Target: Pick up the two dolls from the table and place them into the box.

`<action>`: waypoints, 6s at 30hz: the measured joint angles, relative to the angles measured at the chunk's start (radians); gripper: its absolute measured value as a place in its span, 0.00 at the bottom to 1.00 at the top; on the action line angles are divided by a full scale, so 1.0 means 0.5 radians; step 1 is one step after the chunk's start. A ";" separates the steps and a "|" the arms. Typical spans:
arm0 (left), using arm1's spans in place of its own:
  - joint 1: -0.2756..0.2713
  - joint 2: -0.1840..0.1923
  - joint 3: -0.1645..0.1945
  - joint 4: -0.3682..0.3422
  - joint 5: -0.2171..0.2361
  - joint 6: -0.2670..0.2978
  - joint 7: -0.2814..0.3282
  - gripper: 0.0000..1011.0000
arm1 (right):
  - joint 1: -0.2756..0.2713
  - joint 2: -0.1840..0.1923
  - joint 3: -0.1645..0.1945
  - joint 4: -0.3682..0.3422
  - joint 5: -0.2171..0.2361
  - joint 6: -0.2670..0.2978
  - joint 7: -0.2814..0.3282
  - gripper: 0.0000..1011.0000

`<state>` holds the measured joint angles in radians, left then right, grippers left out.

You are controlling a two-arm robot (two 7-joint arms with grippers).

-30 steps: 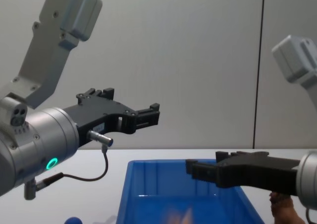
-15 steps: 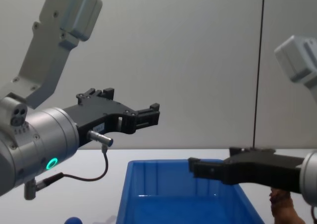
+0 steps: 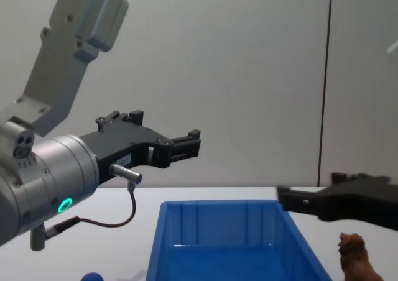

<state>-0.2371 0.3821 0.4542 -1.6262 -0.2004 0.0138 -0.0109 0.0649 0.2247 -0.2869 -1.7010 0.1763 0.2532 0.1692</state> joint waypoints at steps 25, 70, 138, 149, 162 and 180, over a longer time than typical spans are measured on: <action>0.000 0.000 0.000 0.000 0.000 0.000 0.000 0.99 | -0.216 0.151 0.098 -0.114 0.064 0.029 -0.259 0.99; 0.000 0.000 0.000 0.000 0.000 0.000 0.000 0.99 | -0.247 0.078 0.051 0.093 -0.026 0.065 -0.280 0.29; 0.000 0.000 0.000 0.000 0.000 0.000 0.000 0.99 | 0.150 -0.122 0.000 0.268 -0.122 -0.183 0.108 0.99; 0.000 0.000 0.000 0.000 0.000 0.000 0.000 0.99 | 0.019 -0.048 0.050 0.166 -0.071 -0.283 -0.105 0.99; 0.004 0.001 -0.002 -0.002 -0.003 0.004 0.000 0.99 | -0.048 -0.010 0.075 0.113 -0.044 -0.332 -0.205 0.99; 0.132 0.090 -0.055 -0.112 -0.224 0.220 0.150 0.99 | -0.079 0.008 0.087 0.089 -0.031 -0.354 -0.251 0.99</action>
<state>-0.1710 0.4272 0.4267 -1.6819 -0.3124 0.1236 0.0641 0.0252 0.2287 -0.2434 -1.6564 0.1608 0.0764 0.0436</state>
